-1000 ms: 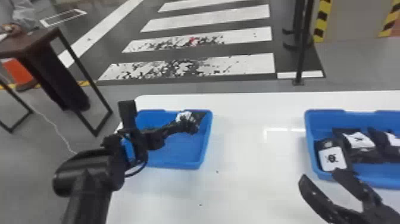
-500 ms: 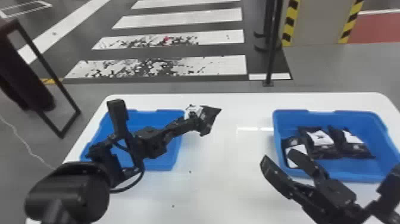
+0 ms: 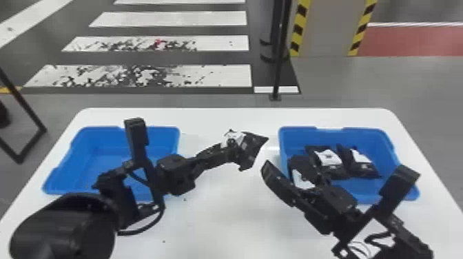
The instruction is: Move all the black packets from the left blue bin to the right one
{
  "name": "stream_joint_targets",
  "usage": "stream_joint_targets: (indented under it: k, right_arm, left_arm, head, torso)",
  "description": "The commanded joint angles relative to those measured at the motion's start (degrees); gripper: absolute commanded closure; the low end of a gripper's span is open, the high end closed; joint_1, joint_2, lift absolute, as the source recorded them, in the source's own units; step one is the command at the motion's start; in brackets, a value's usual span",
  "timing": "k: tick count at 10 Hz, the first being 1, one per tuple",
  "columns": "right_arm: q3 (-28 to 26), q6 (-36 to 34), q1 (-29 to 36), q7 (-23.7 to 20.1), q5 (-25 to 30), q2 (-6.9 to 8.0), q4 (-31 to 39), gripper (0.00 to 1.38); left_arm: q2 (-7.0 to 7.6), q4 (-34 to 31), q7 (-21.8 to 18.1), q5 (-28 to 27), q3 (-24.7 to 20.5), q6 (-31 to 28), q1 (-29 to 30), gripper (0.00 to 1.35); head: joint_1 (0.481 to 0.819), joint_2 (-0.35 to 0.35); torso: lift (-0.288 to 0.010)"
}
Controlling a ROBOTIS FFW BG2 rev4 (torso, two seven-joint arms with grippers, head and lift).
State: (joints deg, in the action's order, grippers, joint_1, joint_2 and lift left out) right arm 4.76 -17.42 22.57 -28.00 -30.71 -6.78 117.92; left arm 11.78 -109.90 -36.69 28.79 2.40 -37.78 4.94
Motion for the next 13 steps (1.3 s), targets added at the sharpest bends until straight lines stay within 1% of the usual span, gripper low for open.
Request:
stream_joint_targets:
  k: [1,3,4,5,6,7,8,10,11,12,13]
  right_arm:
    - [0.2,0.3,-0.9,0.3,-0.6,-0.07,-0.3,0.17]
    - [0.5,0.8,-2.5,1.2,-1.1,-0.07,-1.4,0.18]
    - [0.5,0.8,-3.4,1.6,-1.5,-0.16,-2.7,0.18]
    - [0.5,0.8,-3.9,1.9,-2.0,-0.16,-3.4,0.32]
    - [0.4,1.3,-4.3,2.2,-2.5,-0.16,-3.8,0.86]
    - [0.4,3.4,-4.3,2.9,-2.6,-0.07,-3.9,1.2]
    - [0.4,3.9,-4.3,3.0,-2.9,0.1,-4.1,1.29]
    - [0.5,3.9,-3.9,2.9,-3.8,0.1,-4.2,1.28]
    - [0.5,3.9,-3.9,2.9,-4.2,0.1,-4.2,1.28]
    - [0.5,3.8,-3.9,2.9,-5.0,0.19,-4.4,1.28]
    - [-0.1,3.8,-4.0,3.0,-5.8,0.28,-4.8,1.28]
  left_arm:
    - [0.0,0.0,0.0,1.0,2.4,-0.3,-0.3,1.21]
    - [0.0,0.0,0.0,2.6,5.6,-0.7,-0.6,1.21]
    - [0.09,0.0,0.0,3.5,6.5,-0.7,-0.7,1.21]
    - [0.09,0.0,0.0,4.1,7.3,-0.7,-0.7,1.21]
    - [0.09,0.0,0.0,4.3,7.4,-0.9,-0.6,1.21]
    - [0.09,0.0,0.0,4.6,7.4,-0.9,-0.4,1.21]
    - [0.09,0.0,0.0,4.7,7.4,-0.9,-0.3,1.21]
    - [0.0,0.0,0.1,5.5,7.3,-0.3,-0.2,1.21]
    - [-0.27,0.0,0.7,6.6,7.0,0.5,0.3,1.06]
    - [-0.53,0.0,1.3,7.9,6.2,-0.3,1.0,0.72]
    - [-0.71,0.0,1.4,8.3,5.5,-0.5,1.5,0.28]
  head:
    - [0.695,0.007]
    - [0.695,-0.025]
    - [0.695,-0.045]
    - [0.695,-0.063]
    - [0.695,-0.079]
    - [0.695,-0.083]
    - [0.695,-0.092]
    - [0.695,-0.099]
    - [0.695,-0.099]
    - [0.695,-0.098]
    - [0.695,-0.095]
  torso:
    - [-0.14]
    - [-0.14]
    - [-0.14]
    - [-0.14]
    - [-0.14]
    - [-0.14]
    - [-0.14]
    - [-0.14]
    - [-0.14]
    - [-0.14]
    - [-0.14]
